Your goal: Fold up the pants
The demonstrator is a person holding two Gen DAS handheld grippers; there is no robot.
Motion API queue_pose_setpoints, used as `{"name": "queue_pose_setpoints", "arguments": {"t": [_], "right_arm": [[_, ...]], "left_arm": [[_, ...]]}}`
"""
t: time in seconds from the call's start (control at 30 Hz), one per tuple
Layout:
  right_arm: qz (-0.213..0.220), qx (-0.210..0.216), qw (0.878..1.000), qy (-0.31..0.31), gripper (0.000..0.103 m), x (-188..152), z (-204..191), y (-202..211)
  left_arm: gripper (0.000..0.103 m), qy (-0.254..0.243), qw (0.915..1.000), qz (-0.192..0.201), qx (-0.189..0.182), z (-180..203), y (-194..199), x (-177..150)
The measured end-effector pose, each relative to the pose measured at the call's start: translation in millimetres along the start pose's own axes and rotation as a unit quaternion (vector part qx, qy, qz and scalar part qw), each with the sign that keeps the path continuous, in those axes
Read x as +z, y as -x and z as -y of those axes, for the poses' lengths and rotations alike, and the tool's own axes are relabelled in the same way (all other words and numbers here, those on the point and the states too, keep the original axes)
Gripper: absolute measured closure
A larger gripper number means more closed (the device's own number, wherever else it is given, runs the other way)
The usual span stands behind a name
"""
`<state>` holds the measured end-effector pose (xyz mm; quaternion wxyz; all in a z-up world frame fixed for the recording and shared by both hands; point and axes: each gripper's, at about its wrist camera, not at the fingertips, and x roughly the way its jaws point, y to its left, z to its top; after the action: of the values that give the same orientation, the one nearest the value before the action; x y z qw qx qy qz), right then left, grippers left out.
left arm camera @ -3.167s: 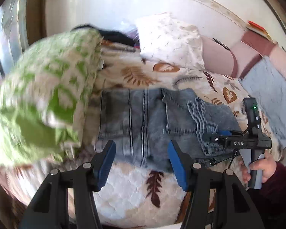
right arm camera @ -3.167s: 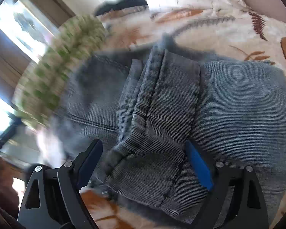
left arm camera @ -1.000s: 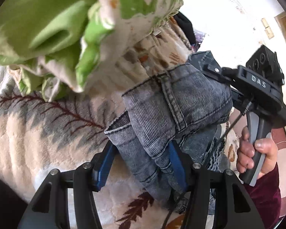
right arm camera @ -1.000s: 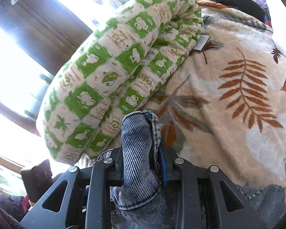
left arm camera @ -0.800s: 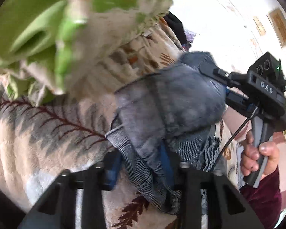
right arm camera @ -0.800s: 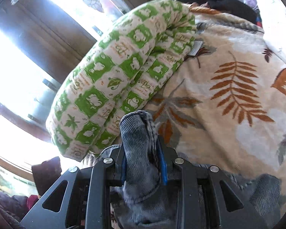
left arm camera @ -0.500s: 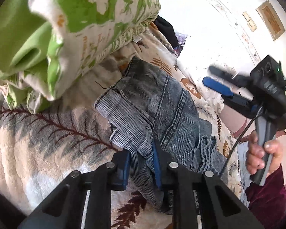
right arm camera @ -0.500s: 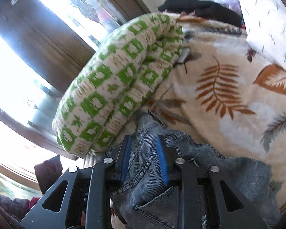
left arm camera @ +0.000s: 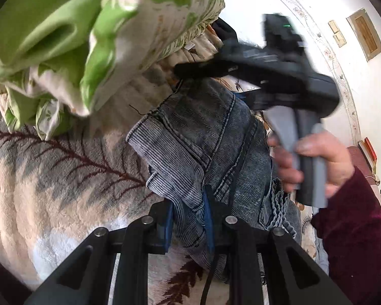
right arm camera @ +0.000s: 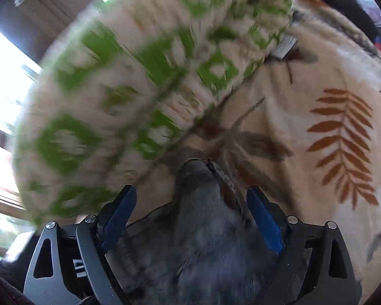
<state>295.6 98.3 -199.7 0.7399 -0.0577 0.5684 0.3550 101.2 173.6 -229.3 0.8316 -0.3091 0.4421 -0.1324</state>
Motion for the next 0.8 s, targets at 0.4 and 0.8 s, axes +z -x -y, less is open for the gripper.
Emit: {"name": "queue_pose_setpoints", "arguments": {"t": [0.4,0.8], "right_arm": [[0.005,-0.041,0.999,-0.019,0.083,-23,-6,21],[0.123,-0.010,0.991,-0.059,0.084,-95,-2,146]], "left_arm": [[0.081,-0.012,0.9998,0.014,-0.007,-4,7,1],[0.082,-0.147,0.9869,0.063,-0.020,74,49,-29]]}}
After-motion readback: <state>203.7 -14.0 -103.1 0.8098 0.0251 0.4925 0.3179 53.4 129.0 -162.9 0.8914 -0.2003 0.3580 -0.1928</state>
